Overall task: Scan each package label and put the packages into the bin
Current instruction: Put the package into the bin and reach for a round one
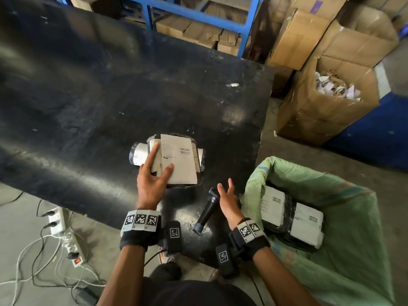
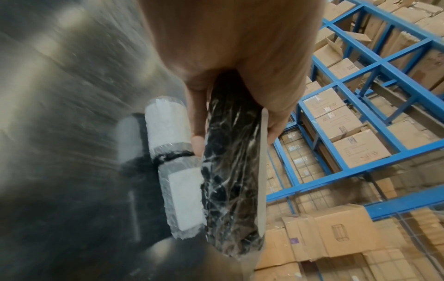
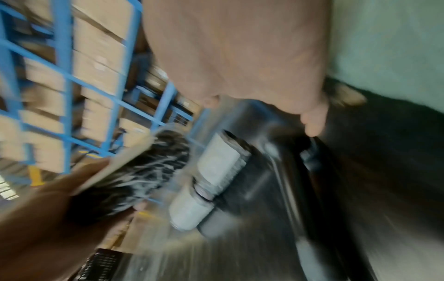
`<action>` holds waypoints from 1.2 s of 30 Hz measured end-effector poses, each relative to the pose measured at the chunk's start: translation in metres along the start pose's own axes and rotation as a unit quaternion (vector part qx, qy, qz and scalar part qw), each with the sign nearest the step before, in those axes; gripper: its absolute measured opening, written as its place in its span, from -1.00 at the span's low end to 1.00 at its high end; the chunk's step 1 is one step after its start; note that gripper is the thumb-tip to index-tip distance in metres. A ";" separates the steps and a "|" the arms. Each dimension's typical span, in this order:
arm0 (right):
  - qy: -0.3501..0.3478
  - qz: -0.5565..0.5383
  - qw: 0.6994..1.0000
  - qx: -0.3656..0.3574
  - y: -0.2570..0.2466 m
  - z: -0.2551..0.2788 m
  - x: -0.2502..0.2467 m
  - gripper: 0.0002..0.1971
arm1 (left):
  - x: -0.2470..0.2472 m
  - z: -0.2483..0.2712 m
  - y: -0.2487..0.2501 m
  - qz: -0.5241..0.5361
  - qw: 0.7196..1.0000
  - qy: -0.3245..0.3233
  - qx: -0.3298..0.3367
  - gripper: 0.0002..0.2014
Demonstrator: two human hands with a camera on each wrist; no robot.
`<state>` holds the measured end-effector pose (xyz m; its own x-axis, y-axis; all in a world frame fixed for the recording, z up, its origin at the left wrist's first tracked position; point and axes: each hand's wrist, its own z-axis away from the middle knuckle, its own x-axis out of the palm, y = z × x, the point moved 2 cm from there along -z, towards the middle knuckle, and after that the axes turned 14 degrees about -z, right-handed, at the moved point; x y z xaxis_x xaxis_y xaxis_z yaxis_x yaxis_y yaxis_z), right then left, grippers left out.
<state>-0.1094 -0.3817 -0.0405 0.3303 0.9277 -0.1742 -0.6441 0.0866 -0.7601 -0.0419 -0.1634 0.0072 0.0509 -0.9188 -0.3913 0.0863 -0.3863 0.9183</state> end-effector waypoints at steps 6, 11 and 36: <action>-0.107 -0.084 0.969 -0.207 -0.058 0.026 -0.025 -0.41 | 0.036 0.009 0.032 0.111 0.991 -0.075 0.000 -0.33; -0.101 -0.062 0.950 -0.289 -0.065 0.042 -0.057 -0.42 | 0.078 0.033 0.065 0.166 0.977 -0.133 -0.001 -0.35; 0.014 0.024 0.991 -0.129 0.038 0.032 -0.331 -0.46 | 0.260 0.139 0.076 -0.367 0.876 -0.212 0.232 -0.19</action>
<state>-0.2653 -0.6735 0.0083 0.3248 0.9175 -0.2296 -0.4629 -0.0574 -0.8845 -0.1603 -0.4424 -0.0161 -0.2309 -0.3190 -0.9192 -0.4779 -0.7857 0.3928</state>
